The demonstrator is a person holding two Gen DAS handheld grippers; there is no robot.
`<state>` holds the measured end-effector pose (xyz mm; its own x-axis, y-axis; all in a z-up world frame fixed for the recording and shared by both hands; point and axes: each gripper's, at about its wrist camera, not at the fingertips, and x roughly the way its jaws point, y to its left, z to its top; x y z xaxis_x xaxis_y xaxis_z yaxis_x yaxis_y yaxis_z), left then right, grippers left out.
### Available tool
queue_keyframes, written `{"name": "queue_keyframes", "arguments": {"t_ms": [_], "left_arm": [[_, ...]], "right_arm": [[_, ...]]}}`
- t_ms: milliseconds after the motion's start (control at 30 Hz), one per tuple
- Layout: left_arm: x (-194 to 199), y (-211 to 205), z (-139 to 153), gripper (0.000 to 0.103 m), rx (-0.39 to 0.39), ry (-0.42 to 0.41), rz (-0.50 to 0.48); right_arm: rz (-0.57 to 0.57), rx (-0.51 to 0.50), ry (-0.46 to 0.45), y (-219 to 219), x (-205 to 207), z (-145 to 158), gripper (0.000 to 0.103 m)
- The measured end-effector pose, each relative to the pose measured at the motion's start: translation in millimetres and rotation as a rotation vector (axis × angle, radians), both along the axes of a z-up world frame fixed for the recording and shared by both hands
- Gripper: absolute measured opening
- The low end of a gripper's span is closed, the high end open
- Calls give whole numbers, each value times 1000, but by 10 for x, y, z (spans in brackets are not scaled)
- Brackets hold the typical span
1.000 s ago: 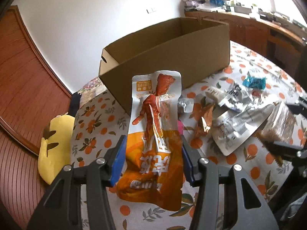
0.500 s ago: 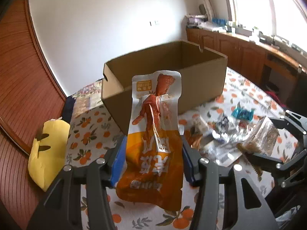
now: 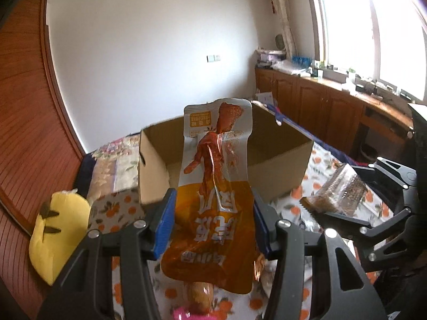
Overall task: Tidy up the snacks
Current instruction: 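Carry both packets over the cardboard box and open both tools to drop them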
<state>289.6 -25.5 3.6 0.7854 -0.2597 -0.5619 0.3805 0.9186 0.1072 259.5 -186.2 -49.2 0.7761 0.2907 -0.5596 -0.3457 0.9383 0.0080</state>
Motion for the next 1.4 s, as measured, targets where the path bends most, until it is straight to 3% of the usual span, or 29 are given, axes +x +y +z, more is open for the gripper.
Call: {"name": "queue_keyframes", "arguments": {"t_ms": [333, 667, 1067, 1400], "left_arm": [[629, 6, 83, 52, -60, -5, -16], [1154, -31, -184, 53, -112, 47, -46], [1320, -71, -421, 55, -92, 89, -34], [1146, 38, -319, 59, -126, 51, -23]], "right_arm": [[26, -2, -24, -11, 619, 201, 85], [43, 3, -24, 24, 1247, 180, 85], [37, -1, 42, 6, 1540, -116, 85], [30, 3, 87, -53, 1599, -148, 91]]}}
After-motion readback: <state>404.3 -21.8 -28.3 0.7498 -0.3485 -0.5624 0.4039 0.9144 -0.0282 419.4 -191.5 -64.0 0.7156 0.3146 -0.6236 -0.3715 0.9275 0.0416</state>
